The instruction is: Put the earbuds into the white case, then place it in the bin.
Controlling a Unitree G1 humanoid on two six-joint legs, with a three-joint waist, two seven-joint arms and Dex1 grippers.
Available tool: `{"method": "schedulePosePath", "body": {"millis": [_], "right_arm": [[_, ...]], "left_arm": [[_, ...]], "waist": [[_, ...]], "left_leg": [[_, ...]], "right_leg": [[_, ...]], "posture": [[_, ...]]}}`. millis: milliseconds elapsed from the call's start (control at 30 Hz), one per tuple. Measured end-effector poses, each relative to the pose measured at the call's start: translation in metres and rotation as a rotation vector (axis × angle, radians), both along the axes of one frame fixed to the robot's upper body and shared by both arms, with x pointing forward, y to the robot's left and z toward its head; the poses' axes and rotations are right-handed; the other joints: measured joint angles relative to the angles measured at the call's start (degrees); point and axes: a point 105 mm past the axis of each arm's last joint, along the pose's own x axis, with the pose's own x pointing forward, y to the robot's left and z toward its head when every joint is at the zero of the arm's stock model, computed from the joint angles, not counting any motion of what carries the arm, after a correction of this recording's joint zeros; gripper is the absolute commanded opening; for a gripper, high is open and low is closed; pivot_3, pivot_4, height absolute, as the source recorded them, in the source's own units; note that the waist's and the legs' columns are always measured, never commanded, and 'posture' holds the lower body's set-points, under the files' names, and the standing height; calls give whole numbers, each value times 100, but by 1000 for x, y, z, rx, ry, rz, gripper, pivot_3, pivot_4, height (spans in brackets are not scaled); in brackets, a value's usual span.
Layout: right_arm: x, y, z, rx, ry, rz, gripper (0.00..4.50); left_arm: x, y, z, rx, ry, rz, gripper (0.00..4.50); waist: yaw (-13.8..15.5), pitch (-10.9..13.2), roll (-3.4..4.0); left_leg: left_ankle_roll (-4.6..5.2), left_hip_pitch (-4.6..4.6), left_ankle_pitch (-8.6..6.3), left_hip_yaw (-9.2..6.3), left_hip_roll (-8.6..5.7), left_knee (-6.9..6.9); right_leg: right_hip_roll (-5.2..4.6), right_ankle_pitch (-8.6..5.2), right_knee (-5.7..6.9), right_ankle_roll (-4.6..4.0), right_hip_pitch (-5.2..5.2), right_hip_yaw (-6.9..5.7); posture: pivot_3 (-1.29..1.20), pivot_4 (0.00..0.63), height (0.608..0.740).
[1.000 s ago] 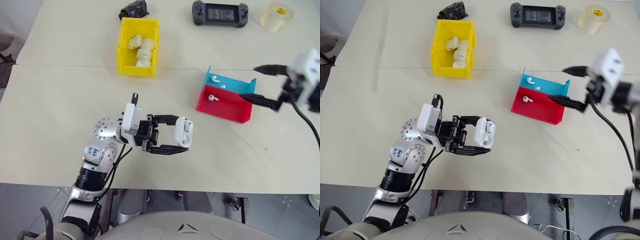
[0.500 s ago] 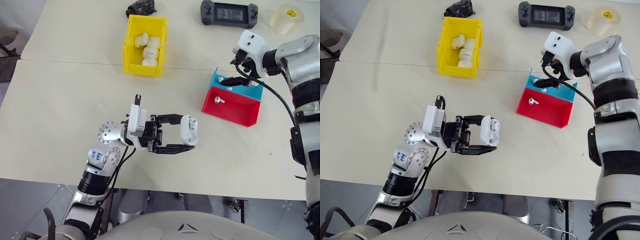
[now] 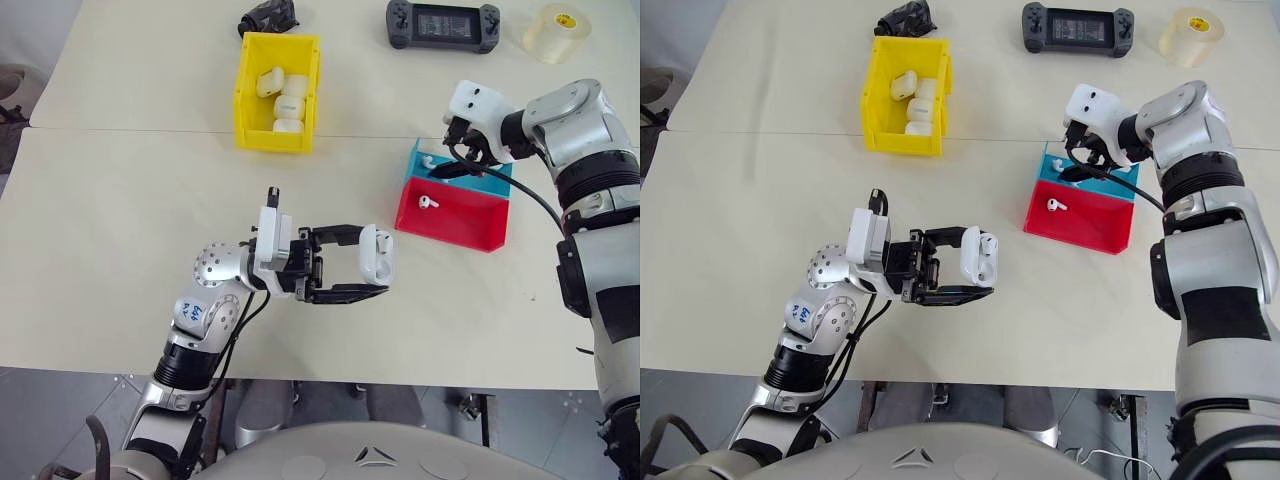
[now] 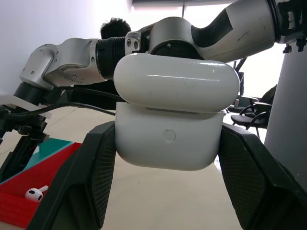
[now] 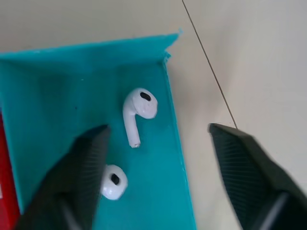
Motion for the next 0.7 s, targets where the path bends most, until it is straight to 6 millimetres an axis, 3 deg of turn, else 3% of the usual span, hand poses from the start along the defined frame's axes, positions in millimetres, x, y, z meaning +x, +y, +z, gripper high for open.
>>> {"method": "schedulePosePath", "body": {"millis": [33, 700], "right_arm": [[-1, 1, 0, -5, 3, 13, 2167], [3, 25, -2, -16, -17, 89, 2167]], "left_arm": [[0, 0, 0, 0, -1, 0, 2870], [2, 1, 2, 1, -5, 18, 2870]], "waist": [[-6, 0, 0], [-95, 0, 1]], "left_leg": [[0, 0, 0, 0, 0, 0], [-6, 8, 3, 1, 4, -1]], "right_leg": [[0, 0, 0, 0, 0, 0], [2, 0, 5, 0, 1, 3]], "posture": [[0, 150, 740], [0, 150, 740]]}}
